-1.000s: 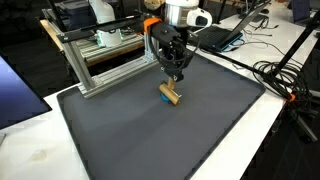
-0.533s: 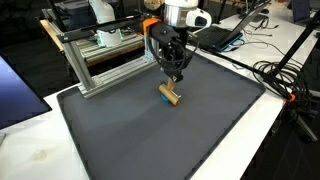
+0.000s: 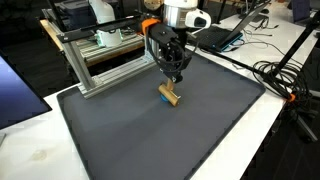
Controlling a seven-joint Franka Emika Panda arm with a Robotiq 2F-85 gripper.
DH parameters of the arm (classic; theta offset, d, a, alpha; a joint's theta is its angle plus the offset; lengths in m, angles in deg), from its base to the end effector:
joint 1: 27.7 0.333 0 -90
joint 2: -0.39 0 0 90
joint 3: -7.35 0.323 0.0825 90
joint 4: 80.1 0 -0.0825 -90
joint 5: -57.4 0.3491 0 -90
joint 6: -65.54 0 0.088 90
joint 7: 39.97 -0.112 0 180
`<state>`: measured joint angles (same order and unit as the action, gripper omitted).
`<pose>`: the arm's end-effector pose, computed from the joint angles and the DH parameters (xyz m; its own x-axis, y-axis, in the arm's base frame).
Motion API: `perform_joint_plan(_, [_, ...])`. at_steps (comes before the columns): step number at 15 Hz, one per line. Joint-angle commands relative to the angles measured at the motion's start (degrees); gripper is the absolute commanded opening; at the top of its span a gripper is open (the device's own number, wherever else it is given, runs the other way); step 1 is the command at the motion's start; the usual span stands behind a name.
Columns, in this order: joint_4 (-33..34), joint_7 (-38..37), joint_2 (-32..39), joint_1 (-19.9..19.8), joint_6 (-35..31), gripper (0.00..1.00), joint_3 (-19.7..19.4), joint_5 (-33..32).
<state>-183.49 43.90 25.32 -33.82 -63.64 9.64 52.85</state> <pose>0.6240 -0.0465 0.3290 0.1279 0.9908 -0.0436 0.9917 -0.1272 0.0194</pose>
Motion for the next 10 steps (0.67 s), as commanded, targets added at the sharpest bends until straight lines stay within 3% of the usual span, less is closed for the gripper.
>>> perform_joint_plan(1, [1.4,-0.3,4.9,-0.5,-1.6,0.22,-1.0,-1.4])
perform_joint_plan(10, [2.1,-0.7,5.7,-0.4,-1.6,0.22,-1.6,-2.1])
